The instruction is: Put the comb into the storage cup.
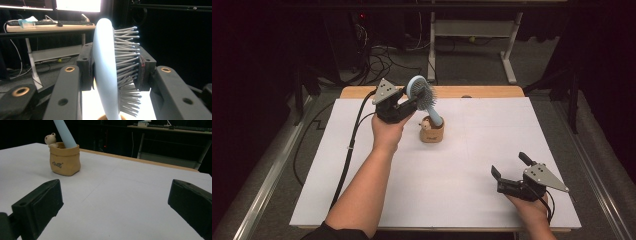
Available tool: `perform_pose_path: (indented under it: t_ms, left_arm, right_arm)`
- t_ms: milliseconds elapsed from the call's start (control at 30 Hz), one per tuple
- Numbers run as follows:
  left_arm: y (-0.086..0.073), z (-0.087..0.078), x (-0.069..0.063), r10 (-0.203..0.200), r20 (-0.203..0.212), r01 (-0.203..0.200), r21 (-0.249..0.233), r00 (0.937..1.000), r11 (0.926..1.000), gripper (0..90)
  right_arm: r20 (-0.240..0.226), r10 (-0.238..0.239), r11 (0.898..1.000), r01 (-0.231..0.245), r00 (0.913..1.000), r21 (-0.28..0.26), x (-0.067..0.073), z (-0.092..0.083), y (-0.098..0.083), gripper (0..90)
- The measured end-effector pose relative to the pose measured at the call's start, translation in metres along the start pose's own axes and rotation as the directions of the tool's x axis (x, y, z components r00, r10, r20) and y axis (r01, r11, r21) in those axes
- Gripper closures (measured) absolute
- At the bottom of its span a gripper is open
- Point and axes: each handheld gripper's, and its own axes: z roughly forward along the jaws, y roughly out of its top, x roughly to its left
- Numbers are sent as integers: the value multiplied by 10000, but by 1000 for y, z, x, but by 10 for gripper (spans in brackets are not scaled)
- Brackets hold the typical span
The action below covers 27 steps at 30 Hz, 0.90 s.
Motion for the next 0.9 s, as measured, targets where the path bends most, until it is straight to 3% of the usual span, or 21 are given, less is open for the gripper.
perform_pose_path:
  t_ms: [167, 467, 900]
  left_arm:
    - [-5, 2, 4, -157, -13, 157, 21, 9999, 9999, 587]
    - [-8, 2, 3, -125, 1, 125, -173, 9999, 9998, 587]
    - [-8, 0, 3, -162, -36, 162, -96, 9999, 9998, 587]
  right_arm:
    - [9, 19, 10000, -19, 10000, 6, 0, 0, 0, 1]
    - [7, 32, 10000, -32, 10000, 19, 0, 0, 0, 1]
    - [13, -10, 10000, 10, 10000, 35, 1, 1, -1, 1]
